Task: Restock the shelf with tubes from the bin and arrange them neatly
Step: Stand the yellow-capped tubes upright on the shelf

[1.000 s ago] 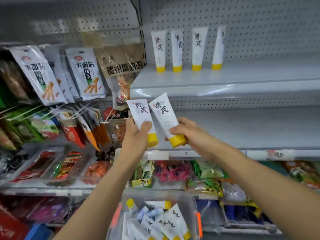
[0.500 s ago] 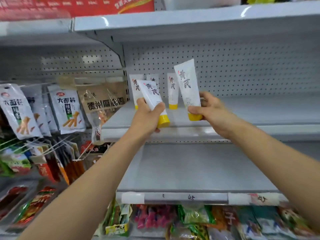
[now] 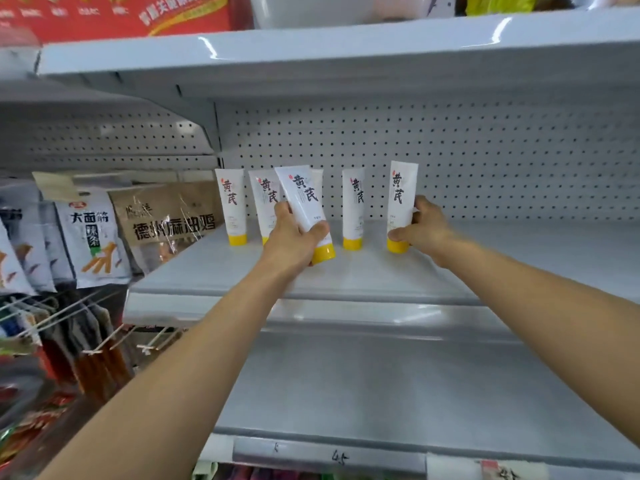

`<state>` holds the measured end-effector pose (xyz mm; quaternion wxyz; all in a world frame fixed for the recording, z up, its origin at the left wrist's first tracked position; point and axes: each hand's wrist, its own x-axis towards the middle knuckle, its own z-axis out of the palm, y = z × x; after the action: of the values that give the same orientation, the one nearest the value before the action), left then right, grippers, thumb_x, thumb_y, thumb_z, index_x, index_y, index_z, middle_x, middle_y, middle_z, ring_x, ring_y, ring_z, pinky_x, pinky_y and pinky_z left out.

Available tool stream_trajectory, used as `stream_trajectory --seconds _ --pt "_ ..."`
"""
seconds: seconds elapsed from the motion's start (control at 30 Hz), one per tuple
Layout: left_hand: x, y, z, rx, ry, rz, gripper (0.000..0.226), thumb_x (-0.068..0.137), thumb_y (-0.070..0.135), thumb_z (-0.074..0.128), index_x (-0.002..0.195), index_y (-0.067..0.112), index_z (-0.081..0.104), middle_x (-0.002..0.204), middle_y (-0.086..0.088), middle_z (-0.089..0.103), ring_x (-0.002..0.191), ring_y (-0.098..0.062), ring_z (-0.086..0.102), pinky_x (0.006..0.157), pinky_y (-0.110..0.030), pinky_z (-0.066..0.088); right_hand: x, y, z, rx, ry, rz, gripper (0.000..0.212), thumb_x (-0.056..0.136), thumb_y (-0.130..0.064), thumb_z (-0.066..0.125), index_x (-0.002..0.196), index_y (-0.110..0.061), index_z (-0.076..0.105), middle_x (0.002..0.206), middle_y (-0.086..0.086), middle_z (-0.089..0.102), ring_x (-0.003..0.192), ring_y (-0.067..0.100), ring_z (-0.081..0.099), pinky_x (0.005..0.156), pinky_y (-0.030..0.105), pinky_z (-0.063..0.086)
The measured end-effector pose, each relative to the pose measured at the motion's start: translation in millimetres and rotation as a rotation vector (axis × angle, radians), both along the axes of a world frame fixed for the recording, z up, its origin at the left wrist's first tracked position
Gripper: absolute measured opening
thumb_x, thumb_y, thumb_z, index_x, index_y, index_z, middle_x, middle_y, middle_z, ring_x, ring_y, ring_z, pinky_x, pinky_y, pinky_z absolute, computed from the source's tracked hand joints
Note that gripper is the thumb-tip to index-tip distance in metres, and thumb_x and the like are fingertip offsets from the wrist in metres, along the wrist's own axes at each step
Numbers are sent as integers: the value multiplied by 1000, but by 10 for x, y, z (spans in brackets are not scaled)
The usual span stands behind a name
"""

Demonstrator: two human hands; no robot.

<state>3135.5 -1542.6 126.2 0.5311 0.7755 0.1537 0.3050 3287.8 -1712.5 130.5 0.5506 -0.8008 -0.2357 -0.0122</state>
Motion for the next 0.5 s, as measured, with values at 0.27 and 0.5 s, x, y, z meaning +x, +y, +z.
stream_trajectory --seconds 0.27,0.5 --pt "258 -3 -14 14 12 9 53 74 42 63 116 32 32 117 7 61 106 -22 63 86 -51 55 351 116 -56 -70 -1 26 64 76 2 75 130 -9 42 130 11 57 119 29 56 98 43 48" --pt "323 -17 -16 15 -6 6 46 89 27 65 121 27 32 121 2 59 107 -23 62 83 -50 57 398 121 -87 -87 10 23 65 79 -2 74 134 -9 39 134 12 55 119 29 55 95 38 47"
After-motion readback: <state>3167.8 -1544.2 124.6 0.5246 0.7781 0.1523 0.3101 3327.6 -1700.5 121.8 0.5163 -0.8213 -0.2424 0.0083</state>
